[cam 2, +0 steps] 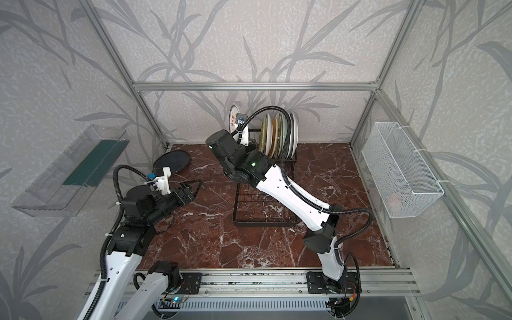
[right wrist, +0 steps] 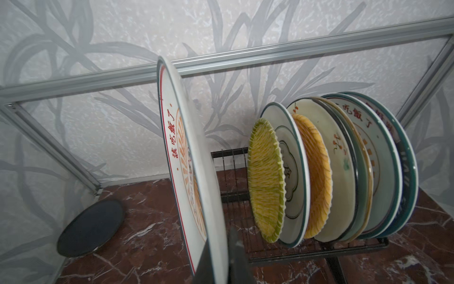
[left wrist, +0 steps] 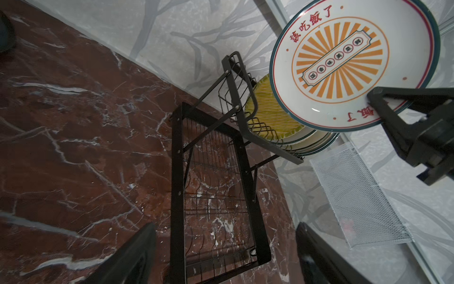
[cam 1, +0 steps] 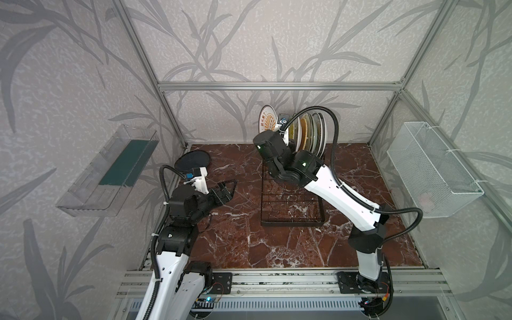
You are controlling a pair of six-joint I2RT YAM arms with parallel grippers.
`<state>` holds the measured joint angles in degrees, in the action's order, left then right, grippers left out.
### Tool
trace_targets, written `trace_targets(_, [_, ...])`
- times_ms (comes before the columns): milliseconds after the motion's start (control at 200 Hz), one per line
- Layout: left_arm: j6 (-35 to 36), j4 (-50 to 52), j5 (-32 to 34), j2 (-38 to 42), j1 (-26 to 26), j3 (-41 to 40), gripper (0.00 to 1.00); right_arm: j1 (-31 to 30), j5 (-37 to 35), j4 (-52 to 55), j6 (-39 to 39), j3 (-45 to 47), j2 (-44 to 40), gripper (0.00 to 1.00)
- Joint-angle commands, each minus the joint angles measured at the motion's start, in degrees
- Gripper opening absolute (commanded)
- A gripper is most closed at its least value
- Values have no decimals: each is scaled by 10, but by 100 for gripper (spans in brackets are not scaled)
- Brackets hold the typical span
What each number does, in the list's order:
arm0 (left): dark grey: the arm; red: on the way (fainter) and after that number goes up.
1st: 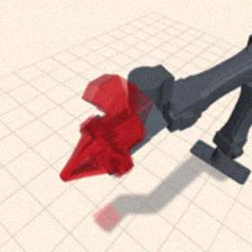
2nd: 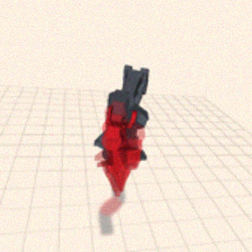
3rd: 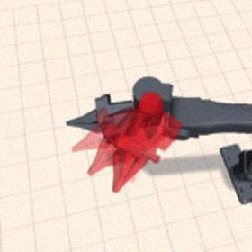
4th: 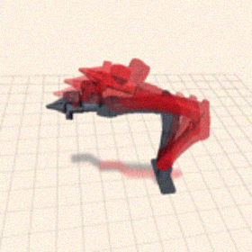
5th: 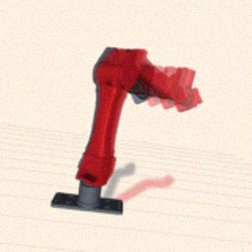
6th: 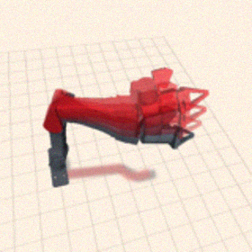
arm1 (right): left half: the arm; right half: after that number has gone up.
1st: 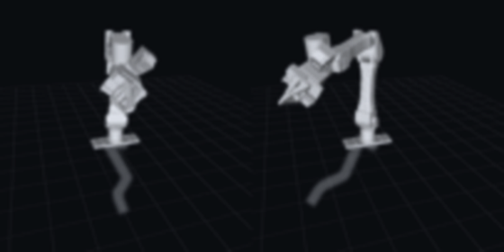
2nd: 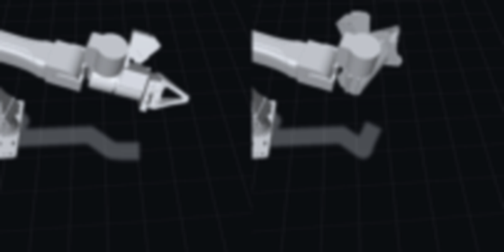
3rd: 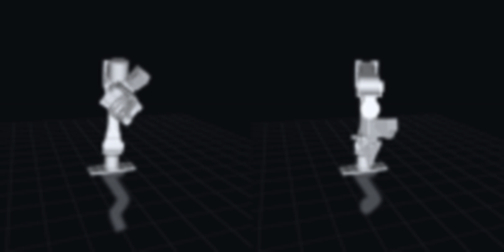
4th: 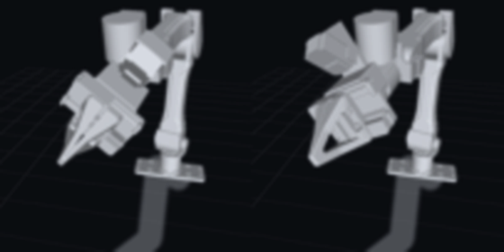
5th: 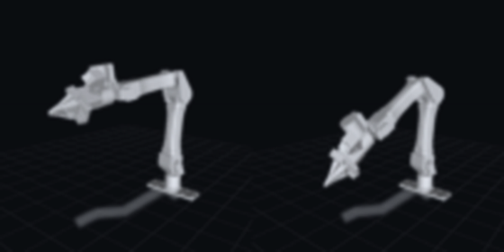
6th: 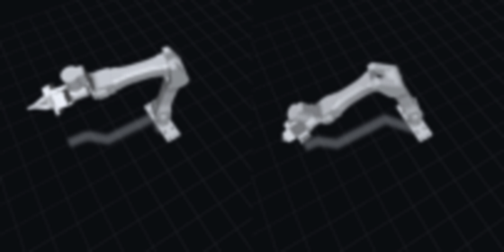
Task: Load plates into a dish rack
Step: Place the plate on the dish rack.
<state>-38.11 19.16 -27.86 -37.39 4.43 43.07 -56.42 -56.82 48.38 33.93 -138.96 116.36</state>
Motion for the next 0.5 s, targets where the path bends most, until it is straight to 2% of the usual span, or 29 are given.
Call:
trace_targets(0, [60,59,13,13,-3,16,88,15,-55,69,-2,-68,20,0])
trace_targets(230, [99,75,-18,30,-3,-1,89,39,-72,83,-17,-112,57,0])
trace_targets(400, [112,43,-23,74,-3,-30,98,49,-93,77,-34,-129,78,0])
trace_targets(495, [109,35,-21,79,-4,-36,99,49,-109,77,-50,-152,97,0])
